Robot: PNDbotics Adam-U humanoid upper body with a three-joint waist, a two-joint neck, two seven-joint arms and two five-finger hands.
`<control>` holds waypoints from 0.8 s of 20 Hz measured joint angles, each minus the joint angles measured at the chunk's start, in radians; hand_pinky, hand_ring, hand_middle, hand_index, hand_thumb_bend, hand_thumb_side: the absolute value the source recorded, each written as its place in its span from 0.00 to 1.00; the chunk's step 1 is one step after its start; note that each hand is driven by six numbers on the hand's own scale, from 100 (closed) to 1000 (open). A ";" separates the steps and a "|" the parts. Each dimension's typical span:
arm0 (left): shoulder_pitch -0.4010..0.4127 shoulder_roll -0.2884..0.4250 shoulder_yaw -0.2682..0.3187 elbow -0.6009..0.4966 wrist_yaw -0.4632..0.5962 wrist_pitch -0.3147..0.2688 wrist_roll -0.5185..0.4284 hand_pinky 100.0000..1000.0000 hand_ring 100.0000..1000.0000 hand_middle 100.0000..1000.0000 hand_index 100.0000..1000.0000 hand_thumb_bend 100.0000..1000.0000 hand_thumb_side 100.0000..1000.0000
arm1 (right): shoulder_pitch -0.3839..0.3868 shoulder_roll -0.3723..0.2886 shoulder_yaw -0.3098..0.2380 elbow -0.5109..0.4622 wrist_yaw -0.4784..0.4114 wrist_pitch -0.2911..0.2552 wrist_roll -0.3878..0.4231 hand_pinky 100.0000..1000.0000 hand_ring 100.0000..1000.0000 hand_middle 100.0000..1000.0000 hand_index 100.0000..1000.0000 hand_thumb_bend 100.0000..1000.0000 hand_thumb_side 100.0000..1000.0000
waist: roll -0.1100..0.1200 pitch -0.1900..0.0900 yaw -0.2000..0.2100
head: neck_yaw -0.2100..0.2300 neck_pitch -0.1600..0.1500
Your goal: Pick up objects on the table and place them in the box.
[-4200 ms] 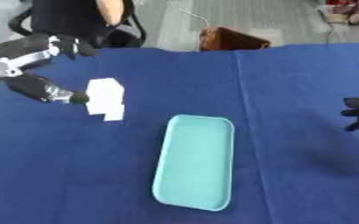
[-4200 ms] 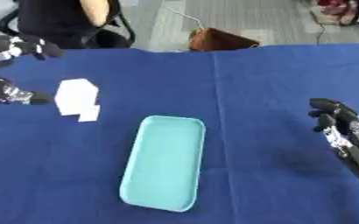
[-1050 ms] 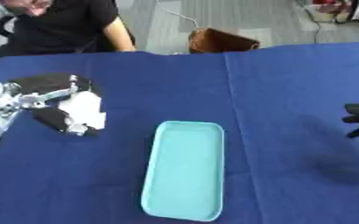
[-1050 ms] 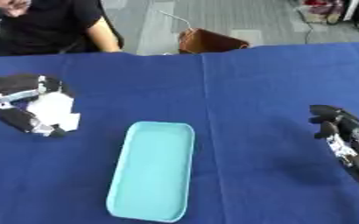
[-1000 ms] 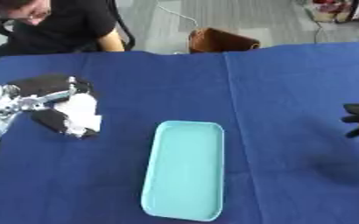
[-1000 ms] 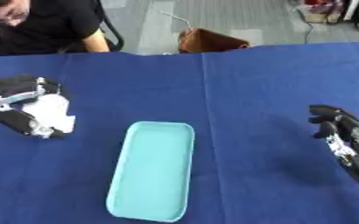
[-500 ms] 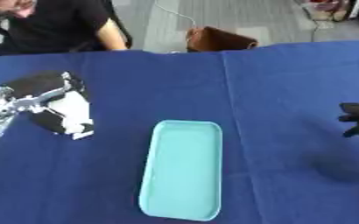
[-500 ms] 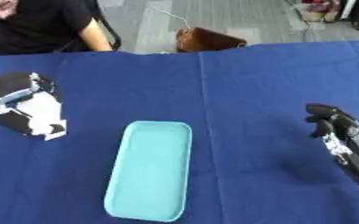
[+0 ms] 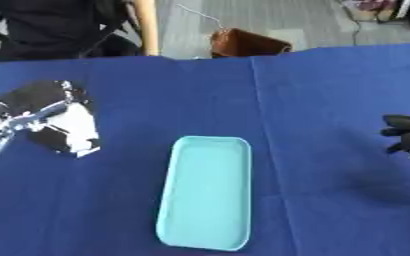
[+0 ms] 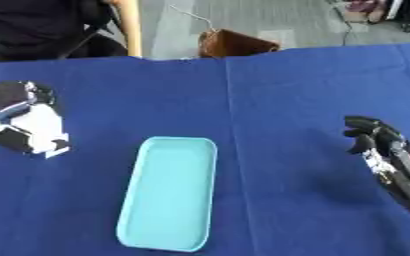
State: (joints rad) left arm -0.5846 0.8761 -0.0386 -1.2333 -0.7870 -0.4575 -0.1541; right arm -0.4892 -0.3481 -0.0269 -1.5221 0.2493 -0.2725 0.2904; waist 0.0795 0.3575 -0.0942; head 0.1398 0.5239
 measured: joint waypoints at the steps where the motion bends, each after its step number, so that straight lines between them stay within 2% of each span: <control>1: 0.000 0.000 0.000 -0.001 0.000 0.000 -0.004 0.00 0.00 0.00 0.04 0.00 0.00 | 0.000 0.000 -0.001 0.000 0.000 0.000 0.000 0.60 0.78 0.86 0.85 0.00 0.88 | 0.000 0.000 0.001 | -0.001 0.000; 9: 0.035 0.016 -0.005 -0.034 0.052 -0.007 -0.041 0.00 0.00 0.00 0.04 0.00 0.00 | 0.010 0.000 -0.005 0.000 0.000 0.000 0.000 0.60 0.78 0.86 0.85 0.00 0.88 | 0.001 -0.012 0.012 | -0.007 0.006; 12: 0.051 0.039 -0.011 -0.092 0.126 -0.012 -0.065 0.00 0.00 0.00 0.04 0.00 0.00 | 0.013 0.000 -0.005 0.000 0.000 0.000 0.000 0.60 0.78 0.86 0.85 0.00 0.88 | 0.005 -0.023 0.023 | -0.009 0.010; 16: 0.083 0.094 -0.017 -0.230 0.262 -0.012 -0.108 0.00 0.00 0.00 0.04 0.00 0.00 | 0.027 0.000 -0.009 0.001 0.001 0.002 -0.002 0.60 0.78 0.86 0.85 0.00 0.88 | 0.007 -0.033 0.040 | -0.016 0.013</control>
State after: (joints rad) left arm -0.5012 0.9704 -0.0555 -1.4636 -0.5250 -0.4700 -0.2623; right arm -0.4623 -0.3484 -0.0356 -1.5215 0.2507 -0.2704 0.2883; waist 0.0869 0.3249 -0.0543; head 0.1234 0.5371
